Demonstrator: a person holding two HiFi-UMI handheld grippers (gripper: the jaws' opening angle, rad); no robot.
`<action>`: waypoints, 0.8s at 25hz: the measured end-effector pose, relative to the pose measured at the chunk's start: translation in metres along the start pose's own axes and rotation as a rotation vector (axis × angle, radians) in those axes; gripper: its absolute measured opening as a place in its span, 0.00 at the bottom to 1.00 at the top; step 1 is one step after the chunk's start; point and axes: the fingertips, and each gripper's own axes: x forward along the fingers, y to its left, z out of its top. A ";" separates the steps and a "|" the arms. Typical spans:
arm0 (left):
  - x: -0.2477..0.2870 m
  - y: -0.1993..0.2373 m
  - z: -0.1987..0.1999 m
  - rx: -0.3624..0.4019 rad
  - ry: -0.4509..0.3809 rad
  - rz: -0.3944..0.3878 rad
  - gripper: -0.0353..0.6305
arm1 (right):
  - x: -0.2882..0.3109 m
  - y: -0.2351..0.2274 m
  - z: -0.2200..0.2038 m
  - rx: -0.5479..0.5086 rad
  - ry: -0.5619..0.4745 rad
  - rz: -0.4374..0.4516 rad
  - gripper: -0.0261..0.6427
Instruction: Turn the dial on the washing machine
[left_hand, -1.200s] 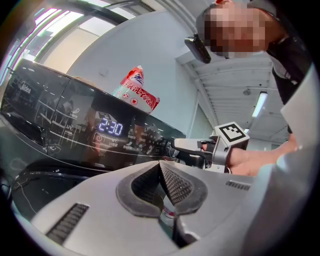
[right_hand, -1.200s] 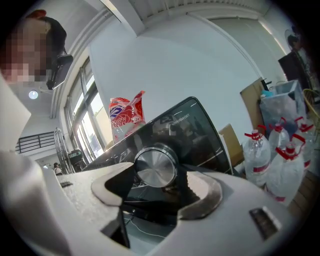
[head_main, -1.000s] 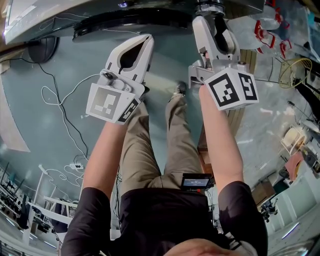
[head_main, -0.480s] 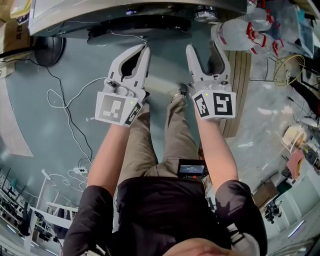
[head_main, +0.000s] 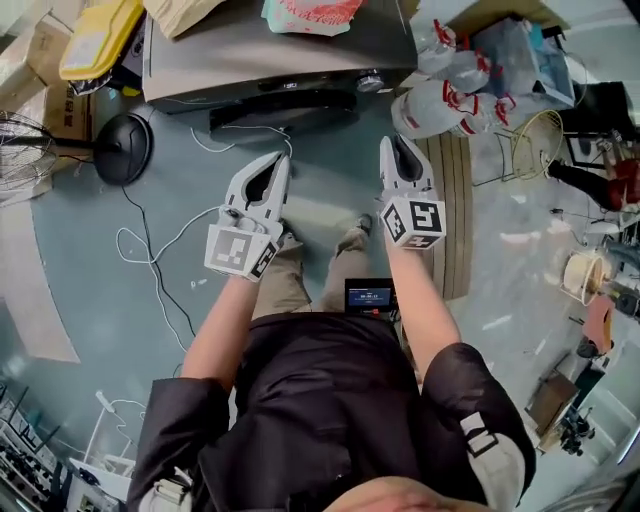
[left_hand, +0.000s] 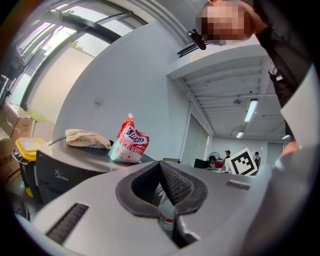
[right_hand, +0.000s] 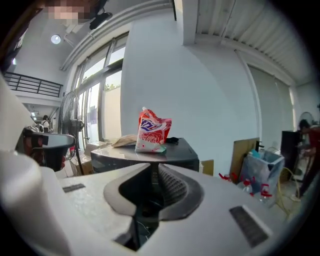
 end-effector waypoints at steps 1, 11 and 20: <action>-0.005 -0.003 0.007 0.010 0.000 -0.002 0.05 | -0.009 -0.002 0.008 -0.001 -0.007 -0.007 0.10; -0.062 -0.030 0.049 0.106 0.012 0.076 0.05 | -0.091 0.000 0.076 -0.046 -0.097 0.029 0.04; -0.129 -0.091 0.055 0.152 0.006 0.212 0.05 | -0.193 -0.029 0.071 0.003 -0.130 0.066 0.04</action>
